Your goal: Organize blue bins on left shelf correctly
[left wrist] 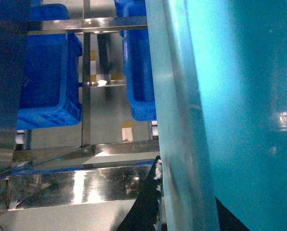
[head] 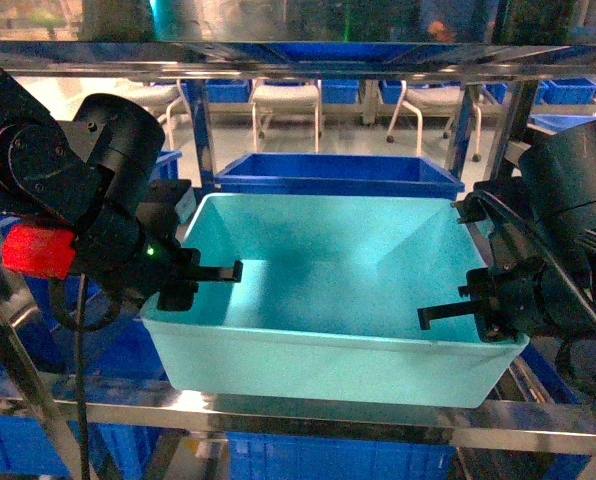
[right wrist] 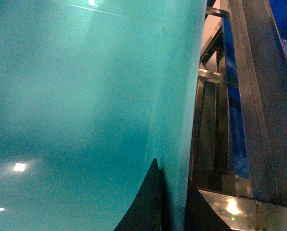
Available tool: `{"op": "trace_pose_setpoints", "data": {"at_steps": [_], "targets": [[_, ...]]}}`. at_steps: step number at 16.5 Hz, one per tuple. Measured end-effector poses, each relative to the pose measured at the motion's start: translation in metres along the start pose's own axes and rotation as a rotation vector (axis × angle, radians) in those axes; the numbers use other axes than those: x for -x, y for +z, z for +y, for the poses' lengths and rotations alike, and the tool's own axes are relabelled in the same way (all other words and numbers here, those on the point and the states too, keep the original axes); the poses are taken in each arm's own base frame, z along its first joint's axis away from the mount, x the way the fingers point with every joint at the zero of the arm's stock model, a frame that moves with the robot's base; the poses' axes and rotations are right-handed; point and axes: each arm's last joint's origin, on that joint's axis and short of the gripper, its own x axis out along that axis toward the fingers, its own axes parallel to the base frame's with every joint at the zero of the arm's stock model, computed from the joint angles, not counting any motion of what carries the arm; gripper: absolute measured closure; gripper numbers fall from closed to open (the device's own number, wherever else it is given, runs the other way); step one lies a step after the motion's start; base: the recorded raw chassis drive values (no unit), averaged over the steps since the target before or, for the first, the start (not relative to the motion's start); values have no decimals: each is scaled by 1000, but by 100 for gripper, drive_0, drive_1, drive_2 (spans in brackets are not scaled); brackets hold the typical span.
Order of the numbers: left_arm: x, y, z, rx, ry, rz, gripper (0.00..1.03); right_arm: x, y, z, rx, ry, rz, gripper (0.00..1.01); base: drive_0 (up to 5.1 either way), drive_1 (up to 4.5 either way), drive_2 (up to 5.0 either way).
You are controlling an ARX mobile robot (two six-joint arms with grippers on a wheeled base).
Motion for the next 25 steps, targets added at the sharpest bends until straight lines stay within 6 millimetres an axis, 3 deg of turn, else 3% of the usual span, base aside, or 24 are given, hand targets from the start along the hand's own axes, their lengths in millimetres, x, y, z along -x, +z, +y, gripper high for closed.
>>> {"op": "trace_pose_setpoints", "data": {"at_steps": [10, 22, 25], "targets": [[-2, 2, -1, -2, -2, 10, 97, 1, 1, 5, 14, 1, -17, 99, 0, 0, 0], [-61, -5, -17, -44, -18, 165, 97, -38, -24, 8, 62, -20, 117, 99, 0, 0, 0], [-66, -6, -21, -57, -12, 182, 97, -43, -30, 7, 70, -16, 127, 99, 0, 0, 0]]}}
